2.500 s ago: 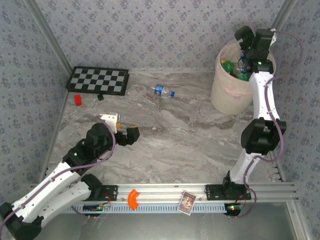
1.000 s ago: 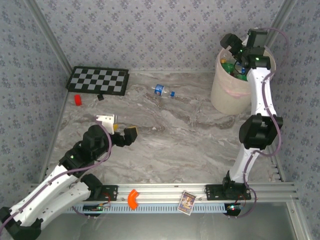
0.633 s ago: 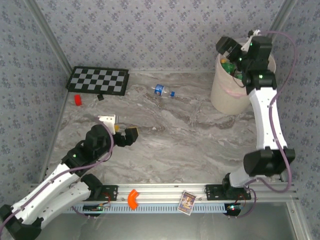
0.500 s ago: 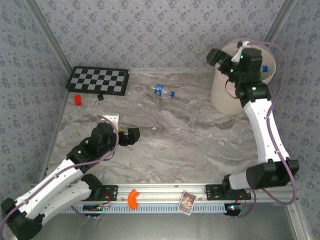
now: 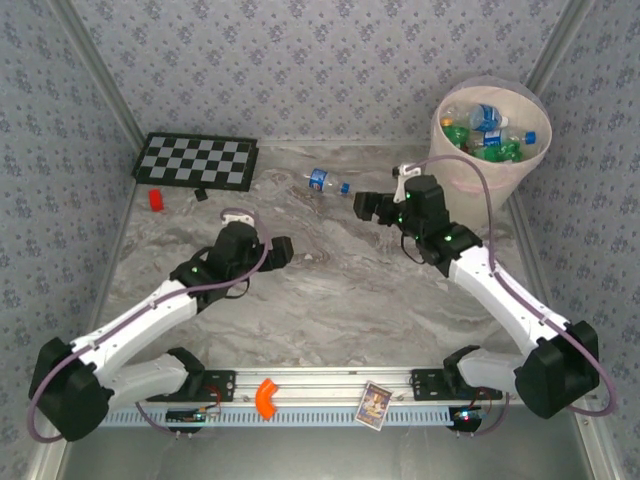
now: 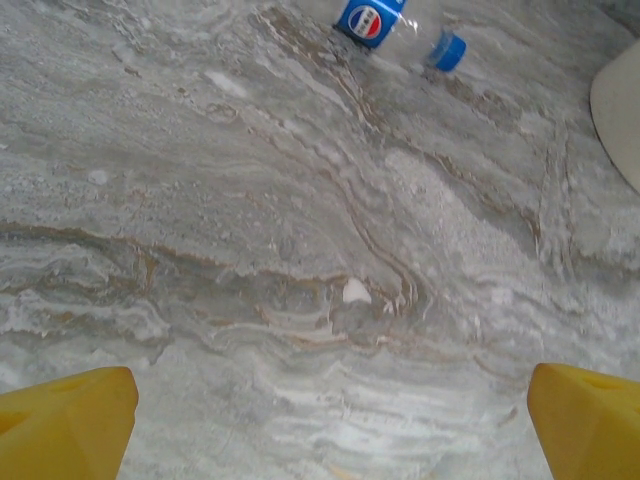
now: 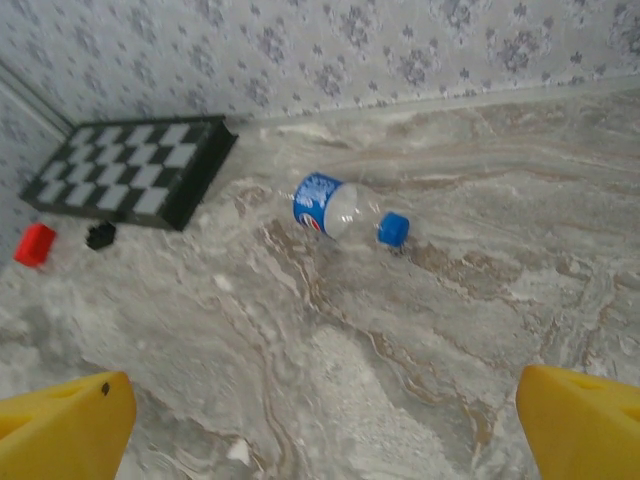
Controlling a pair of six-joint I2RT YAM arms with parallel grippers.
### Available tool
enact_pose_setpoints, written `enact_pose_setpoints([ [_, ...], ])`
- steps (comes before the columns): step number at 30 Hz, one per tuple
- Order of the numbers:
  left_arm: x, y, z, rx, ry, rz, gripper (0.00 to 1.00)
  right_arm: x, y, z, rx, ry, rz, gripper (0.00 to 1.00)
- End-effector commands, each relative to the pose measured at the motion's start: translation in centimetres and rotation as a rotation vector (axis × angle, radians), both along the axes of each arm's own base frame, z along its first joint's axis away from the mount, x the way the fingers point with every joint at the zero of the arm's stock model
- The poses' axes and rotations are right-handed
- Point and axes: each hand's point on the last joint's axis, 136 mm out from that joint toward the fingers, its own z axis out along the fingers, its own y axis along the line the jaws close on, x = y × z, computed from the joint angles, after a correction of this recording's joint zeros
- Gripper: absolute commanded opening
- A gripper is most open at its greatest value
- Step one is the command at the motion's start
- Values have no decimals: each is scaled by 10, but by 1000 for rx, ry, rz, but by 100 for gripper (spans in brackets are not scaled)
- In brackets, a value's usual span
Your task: Put the plastic bottles in the bin
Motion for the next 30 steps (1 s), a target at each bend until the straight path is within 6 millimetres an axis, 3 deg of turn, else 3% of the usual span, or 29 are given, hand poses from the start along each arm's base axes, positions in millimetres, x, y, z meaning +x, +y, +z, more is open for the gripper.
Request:
enact_pose_setpoints([
  [1,26,-6,19,-88,-28,60,100,4,-2,0,-79,-84,-7,99],
  [10,95,-25,10,-136,45,180,98,-8,-12,-46,-62,-137,-25,99],
  [20,183,-74,-21,-272,154,264,94,-29,-27,-53,15,-206,-75,99],
  [30,242,-82,-59,-170,215,428,93,-35,-34,-56,70,-208,-111,100],
])
